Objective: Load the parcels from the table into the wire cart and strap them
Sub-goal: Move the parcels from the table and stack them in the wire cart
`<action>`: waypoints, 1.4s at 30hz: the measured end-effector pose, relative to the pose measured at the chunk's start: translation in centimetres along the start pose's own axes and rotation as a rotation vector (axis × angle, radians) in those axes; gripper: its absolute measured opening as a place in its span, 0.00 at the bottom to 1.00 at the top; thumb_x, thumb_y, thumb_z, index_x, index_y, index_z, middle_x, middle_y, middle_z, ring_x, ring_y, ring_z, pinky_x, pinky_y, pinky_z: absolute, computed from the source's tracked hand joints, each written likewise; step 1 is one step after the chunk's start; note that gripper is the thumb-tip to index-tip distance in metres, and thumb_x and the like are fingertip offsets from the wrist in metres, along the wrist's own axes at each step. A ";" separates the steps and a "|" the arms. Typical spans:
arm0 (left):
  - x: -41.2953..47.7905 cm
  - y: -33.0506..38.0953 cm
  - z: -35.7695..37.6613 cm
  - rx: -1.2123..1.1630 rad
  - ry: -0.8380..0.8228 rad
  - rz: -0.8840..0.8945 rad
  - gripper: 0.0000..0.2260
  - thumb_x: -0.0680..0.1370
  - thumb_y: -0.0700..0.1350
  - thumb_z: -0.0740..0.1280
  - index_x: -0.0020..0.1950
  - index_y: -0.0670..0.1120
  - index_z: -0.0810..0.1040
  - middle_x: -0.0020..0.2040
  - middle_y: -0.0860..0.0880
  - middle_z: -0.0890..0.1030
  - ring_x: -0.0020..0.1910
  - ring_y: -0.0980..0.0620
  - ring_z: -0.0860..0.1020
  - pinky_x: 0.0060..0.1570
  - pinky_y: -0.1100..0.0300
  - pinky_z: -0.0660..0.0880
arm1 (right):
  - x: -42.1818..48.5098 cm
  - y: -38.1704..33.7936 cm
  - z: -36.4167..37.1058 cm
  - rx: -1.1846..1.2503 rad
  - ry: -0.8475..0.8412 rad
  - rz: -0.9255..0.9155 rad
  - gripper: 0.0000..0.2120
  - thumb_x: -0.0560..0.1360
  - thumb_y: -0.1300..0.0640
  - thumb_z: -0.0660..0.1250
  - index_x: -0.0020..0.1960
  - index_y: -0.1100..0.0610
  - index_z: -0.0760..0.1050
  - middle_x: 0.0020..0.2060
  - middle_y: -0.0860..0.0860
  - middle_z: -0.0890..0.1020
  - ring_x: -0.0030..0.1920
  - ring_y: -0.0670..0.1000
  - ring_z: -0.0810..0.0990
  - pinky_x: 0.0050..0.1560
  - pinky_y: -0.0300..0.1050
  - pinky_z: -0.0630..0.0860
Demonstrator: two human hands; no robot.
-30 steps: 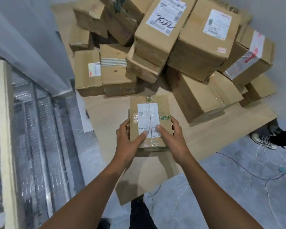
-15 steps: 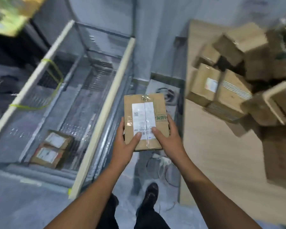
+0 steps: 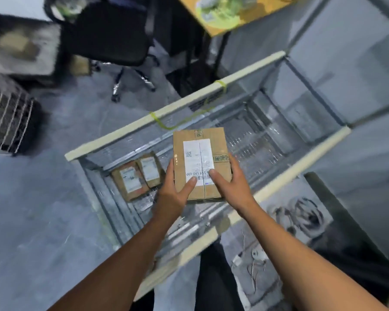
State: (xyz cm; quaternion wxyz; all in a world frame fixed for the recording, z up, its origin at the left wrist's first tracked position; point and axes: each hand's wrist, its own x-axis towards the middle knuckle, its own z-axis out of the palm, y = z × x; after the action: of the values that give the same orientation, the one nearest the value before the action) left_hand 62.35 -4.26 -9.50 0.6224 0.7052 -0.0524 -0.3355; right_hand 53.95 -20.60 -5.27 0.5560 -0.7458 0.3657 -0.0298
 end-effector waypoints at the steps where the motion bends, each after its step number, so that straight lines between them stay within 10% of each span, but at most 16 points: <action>1: 2.0 -1.1 -0.1 -0.003 0.059 -0.031 0.38 0.72 0.61 0.74 0.79 0.62 0.61 0.64 0.69 0.79 0.64 0.65 0.78 0.71 0.48 0.74 | 3.0 0.9 0.8 -0.021 -0.058 0.005 0.30 0.78 0.51 0.74 0.77 0.47 0.67 0.66 0.50 0.80 0.65 0.51 0.80 0.67 0.59 0.77; 5: 9.5 -7.6 1.1 -0.052 0.226 -0.138 0.40 0.74 0.61 0.75 0.82 0.60 0.59 0.71 0.62 0.75 0.68 0.58 0.76 0.70 0.49 0.75 | 14.3 7.1 3.7 -0.134 -0.229 0.032 0.35 0.78 0.46 0.74 0.80 0.46 0.63 0.72 0.47 0.76 0.68 0.47 0.76 0.71 0.49 0.73; 9: 16.2 -16.0 3.0 -0.025 0.318 -0.205 0.37 0.79 0.54 0.75 0.82 0.60 0.58 0.62 0.73 0.77 0.59 0.73 0.77 0.53 0.76 0.74 | 22.3 15.8 7.0 -0.150 -0.358 0.070 0.37 0.79 0.45 0.72 0.82 0.46 0.58 0.72 0.41 0.73 0.69 0.38 0.74 0.73 0.47 0.69; 13: 22.1 -23.9 4.0 0.115 0.332 -0.236 0.37 0.79 0.57 0.73 0.83 0.57 0.58 0.63 0.72 0.73 0.58 0.77 0.74 0.51 0.81 0.71 | 28.3 24.6 10.5 -0.139 -0.376 0.117 0.41 0.78 0.40 0.71 0.83 0.44 0.53 0.78 0.40 0.63 0.73 0.36 0.63 0.74 0.42 0.61; 18: 28.3 -31.1 3.1 0.618 0.441 -0.203 0.38 0.79 0.70 0.64 0.80 0.48 0.63 0.77 0.44 0.69 0.77 0.43 0.64 0.78 0.41 0.63 | 35.2 32.1 14.5 -0.191 -0.437 0.030 0.42 0.77 0.43 0.73 0.84 0.47 0.54 0.76 0.43 0.65 0.72 0.40 0.66 0.72 0.40 0.65; 21: 30.8 -33.8 0.9 0.860 0.463 -0.265 0.47 0.76 0.78 0.54 0.85 0.51 0.45 0.86 0.49 0.45 0.83 0.45 0.38 0.79 0.48 0.34 | 39.3 34.5 17.5 -0.353 -0.432 -0.117 0.36 0.79 0.53 0.74 0.82 0.55 0.62 0.60 0.51 0.79 0.55 0.45 0.81 0.56 0.35 0.77; 25: 33.1 -36.9 -1.6 1.055 0.465 -0.378 0.51 0.74 0.80 0.51 0.85 0.51 0.39 0.81 0.52 0.31 0.83 0.45 0.34 0.79 0.47 0.31 | 41.6 36.5 20.8 -0.140 -0.485 -0.049 0.38 0.58 0.42 0.87 0.65 0.51 0.81 0.51 0.49 0.86 0.46 0.44 0.85 0.49 0.39 0.82; 29: 34.2 -38.2 -2.2 1.079 0.401 -0.479 0.52 0.70 0.83 0.46 0.84 0.54 0.35 0.78 0.50 0.27 0.82 0.42 0.32 0.76 0.46 0.28 | 41.0 38.4 22.5 -0.174 -0.460 -0.025 0.39 0.76 0.55 0.77 0.80 0.44 0.61 0.71 0.48 0.73 0.65 0.42 0.76 0.67 0.38 0.74; 31: 34.2 -38.5 -2.2 1.098 0.389 -0.499 0.52 0.70 0.84 0.43 0.83 0.55 0.32 0.76 0.49 0.24 0.80 0.42 0.28 0.74 0.47 0.26 | 41.2 39.0 23.1 -0.208 -0.441 0.010 0.42 0.77 0.58 0.75 0.83 0.45 0.57 0.60 0.47 0.83 0.57 0.49 0.84 0.58 0.45 0.81; 35: 34.4 -37.5 -2.5 1.087 0.342 -0.559 0.51 0.71 0.83 0.47 0.82 0.56 0.30 0.76 0.50 0.24 0.78 0.44 0.26 0.74 0.47 0.28 | 41.2 36.2 21.9 -0.306 -0.542 0.126 0.46 0.71 0.29 0.70 0.79 0.29 0.45 0.54 0.35 0.80 0.39 0.44 0.86 0.31 0.34 0.77; 38: 32.8 -34.8 -2.3 1.026 0.267 -0.580 0.49 0.73 0.80 0.52 0.83 0.57 0.33 0.80 0.52 0.27 0.82 0.44 0.31 0.79 0.44 0.32 | 40.5 32.7 20.1 -0.426 -0.538 0.124 0.48 0.72 0.24 0.65 0.82 0.34 0.42 0.78 0.51 0.69 0.65 0.56 0.79 0.59 0.47 0.79; 42: 28.3 -27.5 -1.1 0.944 0.167 -0.448 0.48 0.74 0.78 0.53 0.85 0.54 0.40 0.85 0.49 0.39 0.83 0.40 0.37 0.81 0.39 0.39 | 35.8 25.9 15.6 -0.501 -0.444 0.138 0.42 0.77 0.29 0.62 0.84 0.39 0.48 0.83 0.51 0.57 0.81 0.57 0.59 0.78 0.55 0.60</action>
State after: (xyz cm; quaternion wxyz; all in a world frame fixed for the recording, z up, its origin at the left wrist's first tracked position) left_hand 75.22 -11.18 -46.15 0.1523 0.9269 0.0038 -0.3430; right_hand 73.87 -31.65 -46.16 0.4220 -0.8210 0.2815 0.2618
